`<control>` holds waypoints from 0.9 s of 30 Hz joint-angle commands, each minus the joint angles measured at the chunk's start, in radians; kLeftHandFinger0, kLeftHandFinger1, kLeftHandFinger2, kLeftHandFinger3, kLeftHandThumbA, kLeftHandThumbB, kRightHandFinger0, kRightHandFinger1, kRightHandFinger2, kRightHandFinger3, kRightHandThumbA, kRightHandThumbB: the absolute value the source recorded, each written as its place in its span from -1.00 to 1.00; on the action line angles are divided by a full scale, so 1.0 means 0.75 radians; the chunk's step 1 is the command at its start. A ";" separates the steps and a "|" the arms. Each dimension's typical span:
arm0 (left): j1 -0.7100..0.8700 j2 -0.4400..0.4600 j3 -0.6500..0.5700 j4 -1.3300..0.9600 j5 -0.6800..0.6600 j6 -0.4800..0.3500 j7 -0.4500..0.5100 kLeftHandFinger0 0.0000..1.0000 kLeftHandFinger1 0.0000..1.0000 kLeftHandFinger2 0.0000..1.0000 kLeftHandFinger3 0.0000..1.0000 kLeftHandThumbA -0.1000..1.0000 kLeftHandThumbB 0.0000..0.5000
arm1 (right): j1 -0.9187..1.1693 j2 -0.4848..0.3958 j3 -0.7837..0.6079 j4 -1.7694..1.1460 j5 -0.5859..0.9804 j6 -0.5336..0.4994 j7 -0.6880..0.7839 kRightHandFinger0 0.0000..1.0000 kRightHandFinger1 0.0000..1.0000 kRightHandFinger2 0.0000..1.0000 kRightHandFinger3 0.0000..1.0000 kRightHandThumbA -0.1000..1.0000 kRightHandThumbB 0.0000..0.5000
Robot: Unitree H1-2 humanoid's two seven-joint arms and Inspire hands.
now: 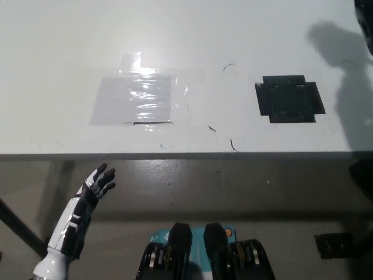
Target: The robot uses it right hand to pick up an extended orange duster kept in the middle of the desk and presses its handle against the desk to collapse it
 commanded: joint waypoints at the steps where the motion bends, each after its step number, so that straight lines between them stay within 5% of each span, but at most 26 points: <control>1: -0.004 0.017 0.010 -0.035 -0.015 -0.048 -0.013 1.00 1.00 1.00 1.00 1.00 -0.07 | -0.052 0.058 -0.125 -0.040 0.198 -0.074 0.005 -1.00 -1.00 -0.65 -0.49 -1.00 -0.25; 2: -0.005 0.017 0.011 -0.032 -0.013 -0.052 -0.012 1.00 1.00 1.00 1.00 1.00 -0.06 | -0.056 0.068 -0.141 -0.024 0.205 -0.074 0.010 -1.00 -1.00 -0.71 -0.58 -1.00 -0.13; 7: 0.008 0.014 0.009 -0.039 -0.014 -0.045 -0.013 1.00 1.00 1.00 1.00 1.00 0.00 | -0.021 0.151 -0.290 0.016 0.376 -0.074 0.162 -1.00 -1.00 -0.34 -0.25 -1.00 -0.49; 15: -0.012 0.005 0.009 -0.031 -0.012 -0.044 -0.007 1.00 1.00 1.00 1.00 1.00 -0.03 | -0.017 0.211 -0.446 0.105 0.490 -0.074 0.259 -1.00 -1.00 -0.47 -0.63 -1.00 -0.44; 19: 0.003 0.006 0.014 -0.031 -0.022 -0.048 -0.007 1.00 1.00 1.00 1.00 1.00 -0.07 | 0.012 0.237 -0.504 0.155 0.548 -0.074 0.300 -1.00 -1.00 -0.45 -0.45 -1.00 -0.46; 23: -0.015 0.009 0.019 -0.026 -0.030 -0.045 -0.009 1.00 1.00 1.00 1.00 1.00 -0.10 | 0.019 0.247 -0.508 0.175 0.544 -0.074 0.265 -1.00 -0.95 -0.23 -0.23 -1.00 -0.53; 27: -0.004 0.009 0.017 -0.034 -0.049 -0.035 -0.017 1.00 1.00 1.00 1.00 1.00 -0.09 | 0.052 0.260 -0.493 0.183 0.535 -0.074 0.232 -1.00 -1.00 -0.34 -0.25 -1.00 -0.57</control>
